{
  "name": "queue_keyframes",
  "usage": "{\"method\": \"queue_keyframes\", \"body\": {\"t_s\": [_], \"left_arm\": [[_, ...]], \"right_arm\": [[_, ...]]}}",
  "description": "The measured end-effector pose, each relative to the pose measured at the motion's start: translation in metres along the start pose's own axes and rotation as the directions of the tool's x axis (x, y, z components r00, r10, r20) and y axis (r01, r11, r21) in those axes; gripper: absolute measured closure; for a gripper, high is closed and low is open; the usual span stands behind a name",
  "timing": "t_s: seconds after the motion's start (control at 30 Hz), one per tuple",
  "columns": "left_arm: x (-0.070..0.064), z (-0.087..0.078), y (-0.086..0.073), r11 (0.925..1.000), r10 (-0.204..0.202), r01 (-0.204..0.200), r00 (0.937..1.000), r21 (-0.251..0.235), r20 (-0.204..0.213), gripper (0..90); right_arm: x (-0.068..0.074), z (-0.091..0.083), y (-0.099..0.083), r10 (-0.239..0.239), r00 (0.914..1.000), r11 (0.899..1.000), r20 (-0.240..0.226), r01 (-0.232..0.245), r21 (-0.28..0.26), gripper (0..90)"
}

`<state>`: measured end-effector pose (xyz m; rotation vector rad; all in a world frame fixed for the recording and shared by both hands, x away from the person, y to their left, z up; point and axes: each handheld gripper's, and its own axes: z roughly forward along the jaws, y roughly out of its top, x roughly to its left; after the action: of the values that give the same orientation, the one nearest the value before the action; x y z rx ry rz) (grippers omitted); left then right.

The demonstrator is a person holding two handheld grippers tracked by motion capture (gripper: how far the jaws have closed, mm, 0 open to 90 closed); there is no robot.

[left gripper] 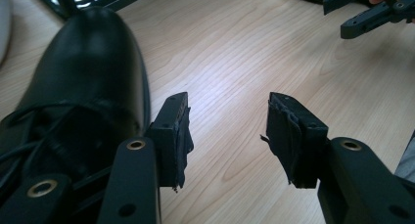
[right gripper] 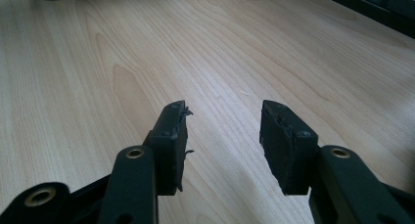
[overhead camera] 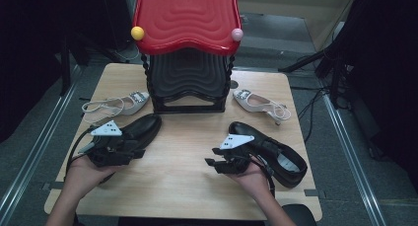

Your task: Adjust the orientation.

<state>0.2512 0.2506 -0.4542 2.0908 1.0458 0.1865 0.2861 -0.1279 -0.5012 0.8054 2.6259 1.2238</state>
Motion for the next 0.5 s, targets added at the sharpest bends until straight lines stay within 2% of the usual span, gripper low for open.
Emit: {"method": "queue_keyframes", "body": {"t_s": [0.17, 0.3, 0.37, 0.5], "left_arm": [[0.005, -0.012, -0.006, 0.9999, -0.013, 0.013, 0.9995, 0.003, -0.031, 51.7], [0.009, -0.019, -0.010, 0.9994, -0.034, 0.033, 0.9984, -0.010, -0.045, 51.8], [0.012, -0.025, -0.014, 0.9988, -0.047, 0.047, 0.9967, -0.011, -0.065, 51.8], [0.014, -0.034, -0.019, 0.9979, -0.059, 0.058, 0.9961, -0.028, -0.065, 52.5]], "right_arm": [[0.000, 0.004, 0.002, 0.001, 1.0000, 1.000, 0.001, -0.001, 0.026, 54.3], [0.000, 0.007, 0.004, -0.005, 1.0000, 0.999, -0.005, 0.005, 0.034, 54.3], [0.001, 0.009, 0.006, -0.008, 0.9999, 0.999, -0.011, 0.008, 0.037, 53.9], [0.001, 0.013, 0.007, -0.018, 0.9997, 0.999, -0.017, 0.019, 0.039, 53.6]]}}
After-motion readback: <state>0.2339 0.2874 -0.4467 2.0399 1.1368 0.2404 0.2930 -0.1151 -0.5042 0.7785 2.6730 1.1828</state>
